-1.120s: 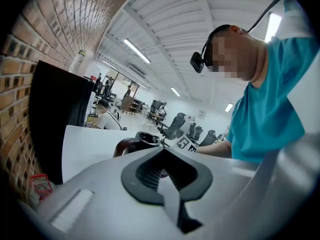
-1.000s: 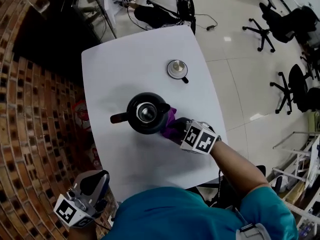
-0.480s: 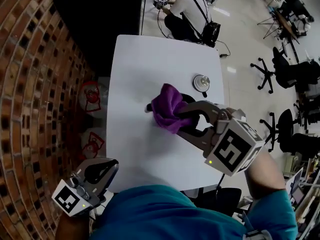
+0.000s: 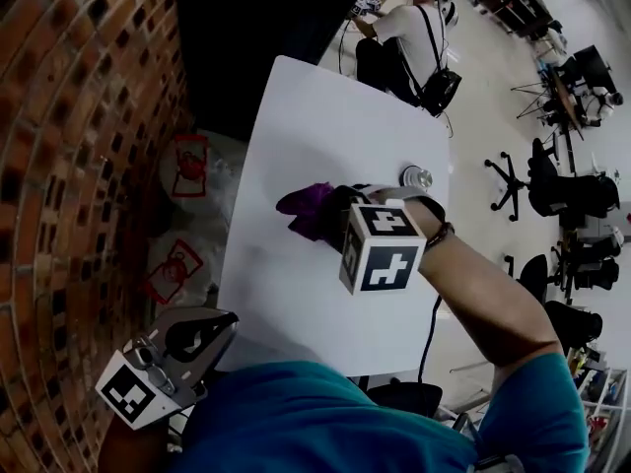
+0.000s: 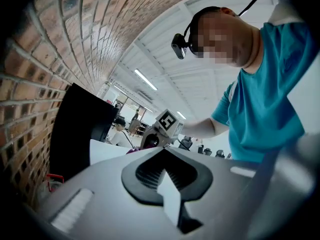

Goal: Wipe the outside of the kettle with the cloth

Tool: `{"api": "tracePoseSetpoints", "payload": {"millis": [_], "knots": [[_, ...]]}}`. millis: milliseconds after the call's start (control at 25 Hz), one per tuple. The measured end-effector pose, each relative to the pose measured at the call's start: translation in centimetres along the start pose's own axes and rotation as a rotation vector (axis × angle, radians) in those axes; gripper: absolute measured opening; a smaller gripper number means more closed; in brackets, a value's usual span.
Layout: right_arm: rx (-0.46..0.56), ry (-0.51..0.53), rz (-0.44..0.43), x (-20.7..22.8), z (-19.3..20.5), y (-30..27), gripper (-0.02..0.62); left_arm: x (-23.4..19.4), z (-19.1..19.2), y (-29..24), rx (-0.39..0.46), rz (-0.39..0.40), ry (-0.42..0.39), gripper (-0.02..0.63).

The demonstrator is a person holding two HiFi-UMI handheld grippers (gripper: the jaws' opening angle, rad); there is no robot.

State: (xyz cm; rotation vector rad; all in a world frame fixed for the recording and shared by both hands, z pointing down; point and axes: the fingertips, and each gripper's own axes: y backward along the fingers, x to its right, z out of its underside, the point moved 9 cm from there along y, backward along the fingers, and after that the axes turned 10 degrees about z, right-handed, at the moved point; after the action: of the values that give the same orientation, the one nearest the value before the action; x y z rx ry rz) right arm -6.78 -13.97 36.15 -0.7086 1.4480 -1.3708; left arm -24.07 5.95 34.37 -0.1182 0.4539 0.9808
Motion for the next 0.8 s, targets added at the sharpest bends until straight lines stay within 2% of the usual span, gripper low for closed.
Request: {"api": "tracePoseSetpoints", "payload": {"millis": [160,320,560,800], "knots": [[-0.068,0.115,0.012,0.4,-2.4,-2.8,0.091,-0.2,0.1,1.6,-0.005,-0.024,0.001,0.002],[0.015,0.036,-0.046,0.4,-2.6,-1.4,0.089,0.1,0.0,1.9,-0.010,-0.033,0.001,0.002],[0.053,-0.003,-0.074,-1.2,0.0,-1.6,0.091,-0.2,0.8,0.8,-0.023,-0.006,0.017,0.002],[0.198,-0.082,-0.024,-1.1,0.2,-0.8,0.089,-0.3,0.2,-0.9,-0.069,0.028,0.022,0.002]]}}
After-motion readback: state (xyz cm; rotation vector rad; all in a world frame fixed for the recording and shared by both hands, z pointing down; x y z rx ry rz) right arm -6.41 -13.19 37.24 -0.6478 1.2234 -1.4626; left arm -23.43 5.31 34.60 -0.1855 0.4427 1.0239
